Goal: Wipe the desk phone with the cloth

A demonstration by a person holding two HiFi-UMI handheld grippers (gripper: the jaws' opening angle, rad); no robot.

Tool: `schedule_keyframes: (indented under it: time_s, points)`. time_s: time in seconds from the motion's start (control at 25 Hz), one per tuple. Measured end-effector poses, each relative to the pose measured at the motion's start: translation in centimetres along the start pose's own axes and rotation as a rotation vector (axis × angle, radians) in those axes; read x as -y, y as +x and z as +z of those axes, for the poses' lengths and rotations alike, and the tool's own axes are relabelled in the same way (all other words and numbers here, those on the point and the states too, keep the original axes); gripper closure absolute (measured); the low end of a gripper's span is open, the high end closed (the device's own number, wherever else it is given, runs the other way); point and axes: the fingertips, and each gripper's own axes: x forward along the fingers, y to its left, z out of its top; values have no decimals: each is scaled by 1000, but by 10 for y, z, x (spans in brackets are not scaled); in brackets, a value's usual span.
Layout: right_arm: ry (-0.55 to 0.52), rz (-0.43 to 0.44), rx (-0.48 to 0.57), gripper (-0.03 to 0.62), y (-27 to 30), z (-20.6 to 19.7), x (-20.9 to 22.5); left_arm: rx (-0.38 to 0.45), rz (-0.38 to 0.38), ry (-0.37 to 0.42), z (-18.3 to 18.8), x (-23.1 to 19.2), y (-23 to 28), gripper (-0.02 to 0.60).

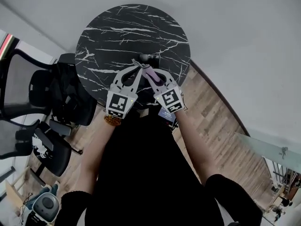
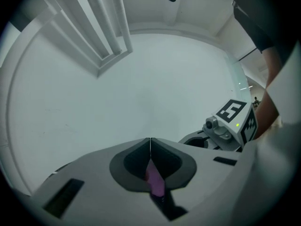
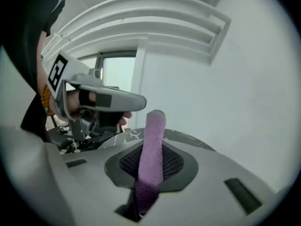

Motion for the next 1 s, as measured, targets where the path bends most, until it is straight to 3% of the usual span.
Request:
schedule_keyframes:
  time_s: [0.16, 0.32, 0.52, 1.0]
  points:
    - [100, -174, 105, 527, -18, 31, 14, 51, 61, 44, 13, -6, -6, 566]
    - [123, -269, 209, 528, -40, 63, 17, 59, 96, 42, 17, -14, -11, 566]
    - [108, -300, 279, 531, -47, 81, 14, 51, 94, 32, 13, -17, -10, 566]
    - [148, -309, 273, 537, -50, 74, 31, 40, 79, 14, 8, -20, -11, 566]
